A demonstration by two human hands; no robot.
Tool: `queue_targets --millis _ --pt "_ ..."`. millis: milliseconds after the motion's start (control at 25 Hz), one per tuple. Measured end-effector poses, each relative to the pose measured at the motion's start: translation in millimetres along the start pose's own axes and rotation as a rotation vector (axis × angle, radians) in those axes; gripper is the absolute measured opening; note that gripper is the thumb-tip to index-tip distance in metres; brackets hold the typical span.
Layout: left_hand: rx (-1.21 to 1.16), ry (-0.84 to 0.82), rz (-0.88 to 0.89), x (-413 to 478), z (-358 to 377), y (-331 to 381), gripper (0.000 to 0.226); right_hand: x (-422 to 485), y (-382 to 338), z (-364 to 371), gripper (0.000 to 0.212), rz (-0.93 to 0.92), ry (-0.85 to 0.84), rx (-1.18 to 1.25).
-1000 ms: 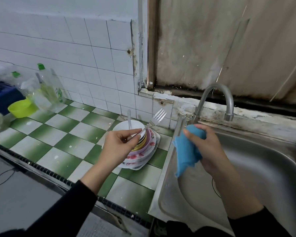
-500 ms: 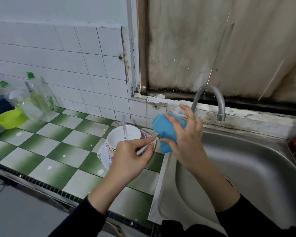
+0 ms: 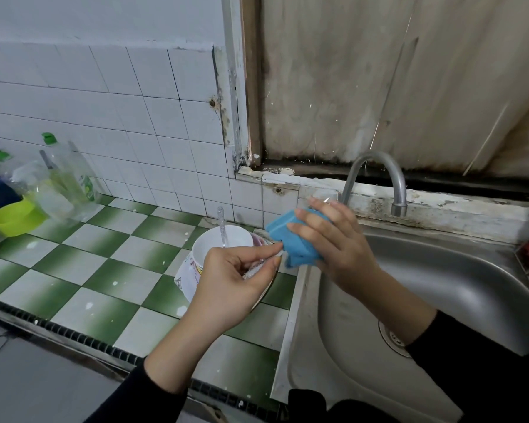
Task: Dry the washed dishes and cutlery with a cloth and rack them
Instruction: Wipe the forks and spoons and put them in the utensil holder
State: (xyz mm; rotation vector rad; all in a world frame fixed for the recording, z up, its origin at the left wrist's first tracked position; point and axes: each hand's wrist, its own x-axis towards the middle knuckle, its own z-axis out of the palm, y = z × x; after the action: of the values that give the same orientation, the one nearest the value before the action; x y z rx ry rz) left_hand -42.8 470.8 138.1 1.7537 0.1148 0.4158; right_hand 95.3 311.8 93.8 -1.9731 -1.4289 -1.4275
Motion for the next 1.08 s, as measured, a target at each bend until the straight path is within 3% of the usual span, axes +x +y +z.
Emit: queue_targets --millis 80,240,360,480,600,760,840,960,1080 --pt "-0.014 -0.016 -0.006 0 -4 -1 0.028 5 17 -2 0.038 -0.012 -0.032 0.034" --pt "-0.052 -0.035 -0.002 1 -9 1 0.026 14 9 -4 0.046 0.041 -0.156 0.324" --pt "-0.056 -0.042 0.013 -1 -7 2 0.027 18 5 -6 0.045 0.101 -0.190 0.253" --pt "-0.081 0.004 0.004 0 -7 2 0.026 27 2 -6 0.045 0.266 -0.157 0.210" --pt "-0.086 0.005 0.011 -3 -6 5 0.028 25 -14 -5 0.058 0.292 -0.136 0.321" --pt "-0.055 0.020 0.030 -14 -4 8 0.031 34 -7 -8 0.037 0.416 -0.007 0.192" --pt "-0.050 0.042 0.044 -16 -4 10 0.032 36 -16 -6 0.029 0.425 0.024 0.262" --pt "-0.026 0.039 0.059 -21 -7 12 0.034 30 -20 -7 0.026 0.395 0.026 0.304" --pt "0.007 0.051 0.079 -26 -9 12 0.035 36 -12 -10 0.025 0.552 0.109 0.281"
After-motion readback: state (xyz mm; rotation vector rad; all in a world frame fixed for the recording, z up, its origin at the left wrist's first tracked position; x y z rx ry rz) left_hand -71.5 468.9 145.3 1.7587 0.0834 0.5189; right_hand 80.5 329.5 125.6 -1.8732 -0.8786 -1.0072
